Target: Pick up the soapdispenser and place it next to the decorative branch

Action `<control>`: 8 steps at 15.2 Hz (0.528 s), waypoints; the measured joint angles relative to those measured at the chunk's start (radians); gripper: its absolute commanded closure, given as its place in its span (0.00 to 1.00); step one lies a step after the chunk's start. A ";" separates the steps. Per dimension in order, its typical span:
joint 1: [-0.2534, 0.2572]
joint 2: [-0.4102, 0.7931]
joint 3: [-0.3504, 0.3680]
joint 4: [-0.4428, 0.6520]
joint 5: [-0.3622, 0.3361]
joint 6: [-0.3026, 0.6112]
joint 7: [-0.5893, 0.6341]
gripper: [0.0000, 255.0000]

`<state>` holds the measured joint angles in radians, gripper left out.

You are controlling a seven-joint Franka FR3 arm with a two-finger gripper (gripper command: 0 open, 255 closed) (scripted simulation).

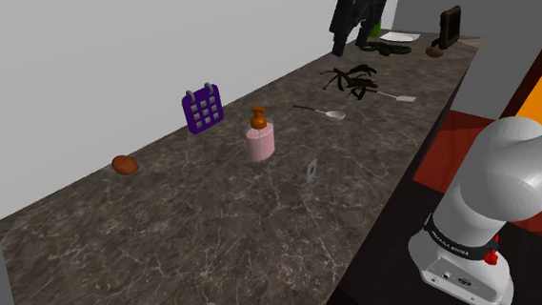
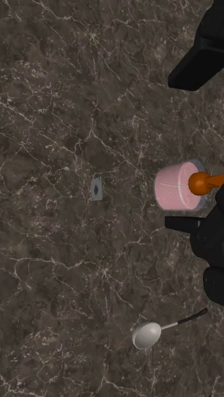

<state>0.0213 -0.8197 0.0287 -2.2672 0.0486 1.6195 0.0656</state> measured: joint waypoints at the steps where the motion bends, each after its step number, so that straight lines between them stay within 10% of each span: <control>1: 0.000 0.000 0.000 0.000 0.000 0.000 0.000 0.00; 8: -0.002 0.184 0.020 0.005 0.002 0.161 0.014 0.00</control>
<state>0.0191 -0.6358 0.0486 -2.2622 0.0509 1.7805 0.0794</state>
